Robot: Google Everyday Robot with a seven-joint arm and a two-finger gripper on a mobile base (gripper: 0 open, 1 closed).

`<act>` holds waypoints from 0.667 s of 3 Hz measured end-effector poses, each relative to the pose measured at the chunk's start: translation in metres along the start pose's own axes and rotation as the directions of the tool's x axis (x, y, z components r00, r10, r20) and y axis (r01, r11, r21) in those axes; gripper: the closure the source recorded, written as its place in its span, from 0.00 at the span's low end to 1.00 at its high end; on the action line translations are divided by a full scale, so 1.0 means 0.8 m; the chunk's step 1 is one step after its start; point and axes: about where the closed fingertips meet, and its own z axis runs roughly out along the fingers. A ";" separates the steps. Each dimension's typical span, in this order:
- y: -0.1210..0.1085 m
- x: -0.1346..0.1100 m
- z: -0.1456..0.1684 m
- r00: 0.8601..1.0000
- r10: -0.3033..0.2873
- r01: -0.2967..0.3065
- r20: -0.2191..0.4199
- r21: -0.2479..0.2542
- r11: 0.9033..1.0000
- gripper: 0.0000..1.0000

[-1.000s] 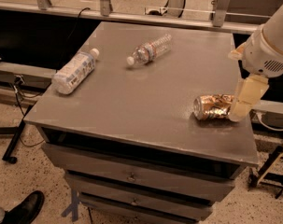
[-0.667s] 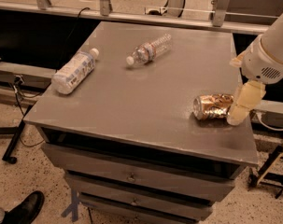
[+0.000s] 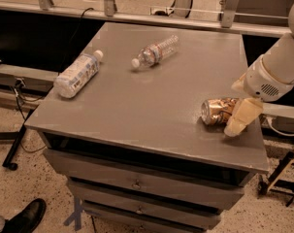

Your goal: Pick orange can

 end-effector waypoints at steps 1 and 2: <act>-0.001 -0.007 0.005 0.999 0.034 -0.033 0.025 -0.010 0.999 0.41; -0.009 -0.036 -0.026 0.996 0.041 -0.042 0.084 0.008 0.999 0.64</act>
Offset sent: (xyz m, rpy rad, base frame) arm 0.0304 0.0282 0.0839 0.1524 -0.1080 -0.0517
